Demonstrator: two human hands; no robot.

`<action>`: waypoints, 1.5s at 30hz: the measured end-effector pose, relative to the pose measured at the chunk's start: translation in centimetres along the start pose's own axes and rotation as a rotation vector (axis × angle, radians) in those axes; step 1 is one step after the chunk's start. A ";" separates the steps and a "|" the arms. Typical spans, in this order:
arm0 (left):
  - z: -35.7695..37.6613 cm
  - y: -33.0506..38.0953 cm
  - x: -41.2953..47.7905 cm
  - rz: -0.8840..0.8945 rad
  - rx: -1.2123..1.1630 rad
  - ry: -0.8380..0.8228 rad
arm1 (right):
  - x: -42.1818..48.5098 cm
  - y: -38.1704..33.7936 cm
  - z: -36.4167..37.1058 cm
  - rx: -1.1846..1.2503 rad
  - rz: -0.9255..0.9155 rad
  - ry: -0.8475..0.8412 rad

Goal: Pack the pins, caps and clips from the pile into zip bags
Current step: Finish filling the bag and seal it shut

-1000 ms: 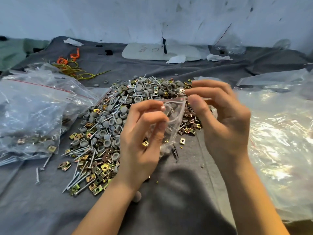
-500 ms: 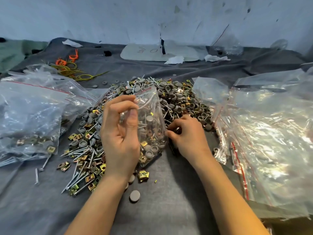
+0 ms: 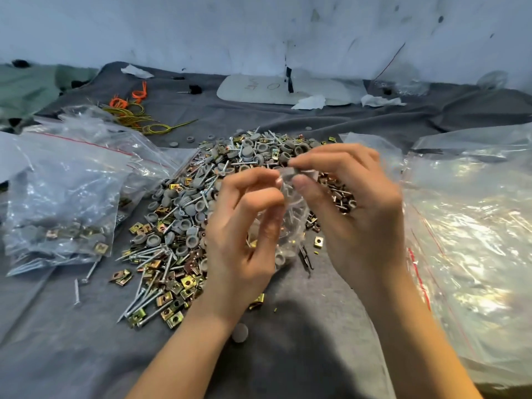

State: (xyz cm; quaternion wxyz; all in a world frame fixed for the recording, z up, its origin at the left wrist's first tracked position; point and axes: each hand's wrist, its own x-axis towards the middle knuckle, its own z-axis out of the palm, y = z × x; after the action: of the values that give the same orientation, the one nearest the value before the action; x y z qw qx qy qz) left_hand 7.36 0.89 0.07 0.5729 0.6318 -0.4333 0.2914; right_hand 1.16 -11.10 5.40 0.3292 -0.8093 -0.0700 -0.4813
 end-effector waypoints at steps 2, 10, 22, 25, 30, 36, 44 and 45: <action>0.0 0.0 0.0 -0.004 0.005 0.006 | -0.1 0.3 0.0 0.002 0.036 -0.053; -0.2 -0.2 0.1 -0.094 0.005 0.127 | -1.0 2.6 0.9 0.167 0.353 0.087; -0.8 -0.5 0.1 -0.099 0.038 0.315 | -2.8 4.2 6.1 -0.309 0.183 -0.304; -0.8 -0.5 0.1 -0.137 0.030 0.304 | -2.9 4.2 6.4 -0.365 0.172 -0.223; -0.6 -0.2 0.2 -0.119 -0.005 0.269 | -1.7 3.6 4.5 -0.117 0.346 -0.054; -0.2 0.3 0.0 -0.047 0.004 0.129 | 0.6 0.1 0.4 0.232 0.199 0.149; -0.2 0.2 -0.1 -0.006 0.019 0.060 | -0.1 0.0 0.4 0.056 0.050 0.018; -0.2 0.2 -0.1 -0.015 0.021 0.077 | -0.2 0.2 0.3 0.088 0.083 0.045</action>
State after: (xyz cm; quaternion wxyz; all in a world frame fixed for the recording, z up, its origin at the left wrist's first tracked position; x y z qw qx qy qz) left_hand 7.15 1.07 0.07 0.5847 0.6293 -0.4031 0.3157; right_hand 1.37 -11.03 5.03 0.3857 -0.7853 -0.0503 -0.4818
